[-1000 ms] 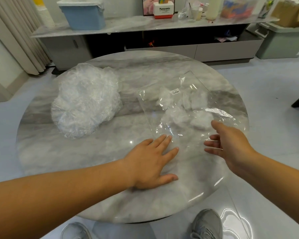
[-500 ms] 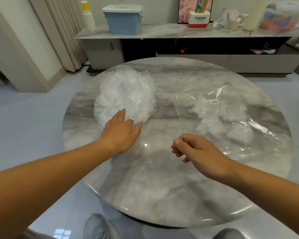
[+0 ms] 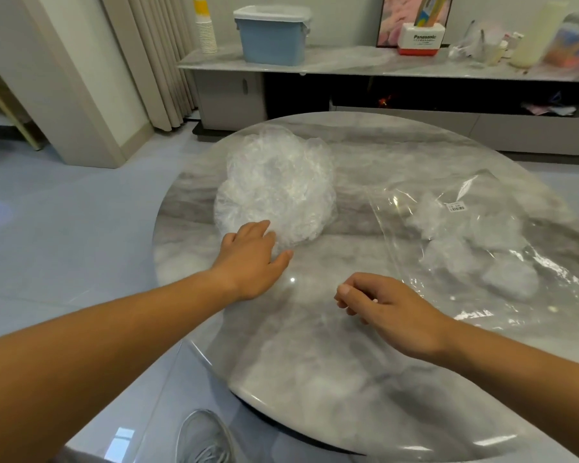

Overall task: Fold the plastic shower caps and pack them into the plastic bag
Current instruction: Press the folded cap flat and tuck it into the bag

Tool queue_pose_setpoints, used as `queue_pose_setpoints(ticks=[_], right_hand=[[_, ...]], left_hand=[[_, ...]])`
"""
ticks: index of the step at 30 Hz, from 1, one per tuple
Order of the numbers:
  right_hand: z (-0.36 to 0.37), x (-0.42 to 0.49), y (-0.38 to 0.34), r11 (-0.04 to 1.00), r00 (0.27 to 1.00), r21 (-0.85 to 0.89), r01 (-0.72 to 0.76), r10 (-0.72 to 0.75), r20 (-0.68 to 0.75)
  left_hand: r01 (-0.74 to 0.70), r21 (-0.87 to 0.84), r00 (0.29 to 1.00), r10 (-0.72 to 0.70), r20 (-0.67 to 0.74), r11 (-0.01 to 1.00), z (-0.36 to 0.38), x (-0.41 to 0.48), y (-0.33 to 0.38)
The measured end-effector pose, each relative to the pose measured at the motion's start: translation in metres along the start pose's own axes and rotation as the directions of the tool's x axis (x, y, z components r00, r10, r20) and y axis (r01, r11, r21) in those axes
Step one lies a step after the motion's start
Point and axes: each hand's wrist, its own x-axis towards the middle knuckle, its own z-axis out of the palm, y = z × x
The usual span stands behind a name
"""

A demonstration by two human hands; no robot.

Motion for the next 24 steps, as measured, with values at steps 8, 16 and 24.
queue_pose_setpoints(ticks=[8,16,24], right_hand=[[-0.012,-0.006,-0.006,0.985,0.956,-0.111,0.133,-0.157,-0.248],[-0.015,-0.035,0.019,0.73,0.848,-0.507,0.459,-0.53,0.006],[0.002,-0.049,0.052,0.79,0.918,-0.468,0.396,-0.349,0.187]], left_hand=[[-0.318,0.257,0.883,0.384,-0.269,0.912,-0.015,-0.032,0.019],[-0.727,0.286,0.675,0.726,0.131,0.624,0.03,-0.091,0.031],[-0.696,-0.002,0.716,0.694,0.079,0.718,0.037,-0.098,0.012]])
